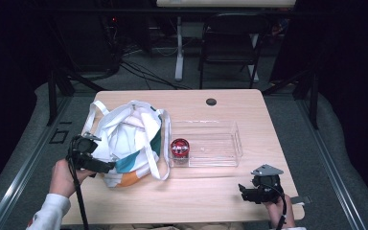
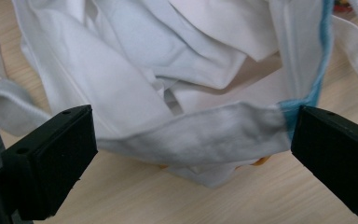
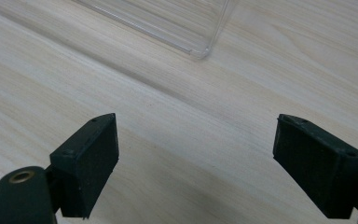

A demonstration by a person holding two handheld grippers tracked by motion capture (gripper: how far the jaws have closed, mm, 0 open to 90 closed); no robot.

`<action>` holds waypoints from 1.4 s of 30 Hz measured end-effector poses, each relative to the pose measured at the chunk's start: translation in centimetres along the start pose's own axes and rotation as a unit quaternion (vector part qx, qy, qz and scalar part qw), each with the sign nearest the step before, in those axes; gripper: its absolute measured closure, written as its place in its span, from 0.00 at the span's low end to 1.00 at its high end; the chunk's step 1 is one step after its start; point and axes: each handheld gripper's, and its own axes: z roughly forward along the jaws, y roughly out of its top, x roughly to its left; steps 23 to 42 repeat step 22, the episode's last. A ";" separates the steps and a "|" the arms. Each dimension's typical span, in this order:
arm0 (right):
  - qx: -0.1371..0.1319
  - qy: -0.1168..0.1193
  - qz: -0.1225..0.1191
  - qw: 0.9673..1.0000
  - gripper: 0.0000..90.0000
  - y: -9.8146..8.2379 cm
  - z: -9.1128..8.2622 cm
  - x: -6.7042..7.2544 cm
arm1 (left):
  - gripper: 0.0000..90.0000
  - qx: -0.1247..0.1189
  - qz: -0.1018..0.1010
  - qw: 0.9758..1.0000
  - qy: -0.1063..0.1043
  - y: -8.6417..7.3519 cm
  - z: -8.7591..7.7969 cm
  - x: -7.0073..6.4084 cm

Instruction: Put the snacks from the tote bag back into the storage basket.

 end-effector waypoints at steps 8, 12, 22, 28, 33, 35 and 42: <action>-0.001 0.000 0.001 1.000 0.15 0.0 0.0 0.0 | 0.00 -0.009 -0.024 1.000 -0.013 -3.2 0.2 0.0; -0.001 0.001 -0.003 1.000 0.15 0.0 0.1 0.1 | 0.00 -0.002 -0.027 1.000 -0.010 -4.3 0.5 0.2; 0.001 -0.001 -0.005 1.000 0.16 0.0 0.1 0.1 | 0.00 0.000 -0.038 0.999 -0.022 -5.1 0.9 0.6; 0.001 -0.001 -0.005 1.000 0.16 0.0 0.1 0.1 | 0.00 0.000 -0.038 0.999 -0.022 -5.1 0.9 0.6; 0.001 -0.001 -0.005 1.000 0.16 0.0 0.1 0.1 | 0.00 0.000 -0.038 0.999 -0.022 -5.1 0.9 0.6; 0.001 -0.001 -0.005 1.000 0.16 0.0 0.1 0.1 | 0.00 0.000 -0.038 0.999 -0.022 -5.1 0.9 0.6; 0.001 -0.001 -0.005 1.000 0.16 0.0 0.1 0.1 | 0.00 0.000 -0.038 0.999 -0.022 -5.1 0.9 0.6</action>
